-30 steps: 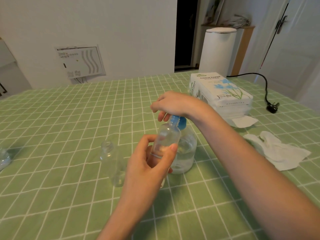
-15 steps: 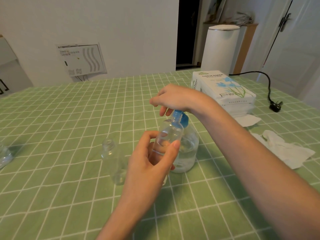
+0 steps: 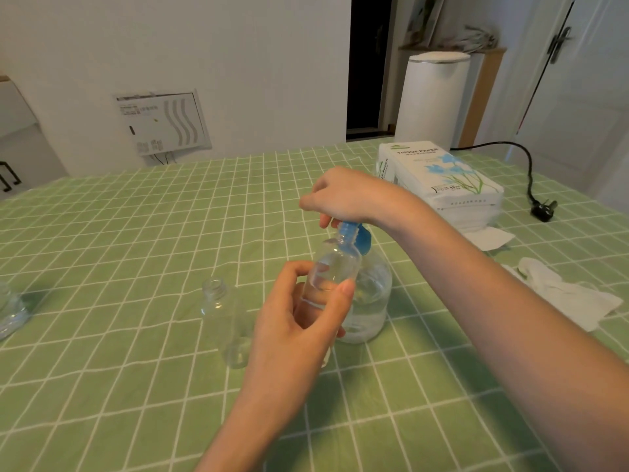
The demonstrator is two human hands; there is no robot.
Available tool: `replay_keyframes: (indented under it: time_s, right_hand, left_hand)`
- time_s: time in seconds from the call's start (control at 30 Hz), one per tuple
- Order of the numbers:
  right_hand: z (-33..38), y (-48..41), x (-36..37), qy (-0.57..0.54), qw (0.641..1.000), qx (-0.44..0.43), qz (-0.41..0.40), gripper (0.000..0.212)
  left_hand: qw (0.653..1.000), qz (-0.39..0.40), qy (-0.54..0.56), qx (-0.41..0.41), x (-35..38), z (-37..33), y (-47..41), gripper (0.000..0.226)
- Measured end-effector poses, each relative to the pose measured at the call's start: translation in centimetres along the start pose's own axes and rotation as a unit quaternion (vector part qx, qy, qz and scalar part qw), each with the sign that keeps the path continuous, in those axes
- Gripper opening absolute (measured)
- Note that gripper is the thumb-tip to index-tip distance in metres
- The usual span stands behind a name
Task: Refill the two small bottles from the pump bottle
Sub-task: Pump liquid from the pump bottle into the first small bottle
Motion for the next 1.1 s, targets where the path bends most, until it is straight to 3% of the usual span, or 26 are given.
replay_keyframes:
  time_s: [0.33, 1.1]
  right_hand:
    - [0.2, 0.1, 0.0, -0.033, 0.999, 0.002, -0.001, 0.035]
    - [-0.4, -0.1, 0.4, -0.046, 0.999, 0.022, 0.012, 0.035]
  left_hand:
    - [1.0, -0.001, 0.002, 0.007, 0.0, 0.1, -0.2, 0.017]
    - [1.0, 0.0, 0.01, 0.016, 0.1, -0.1, 0.0, 0.025]
Point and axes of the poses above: each hand's wrist, its own y-axis away from the middle knuckle, its own x-axis out of the palm, z = x × y, the point moved 6 cm from there along -y, towards the middle knuckle, and after that the axes turned 8 degrees about -x, right-handed, at the moved point
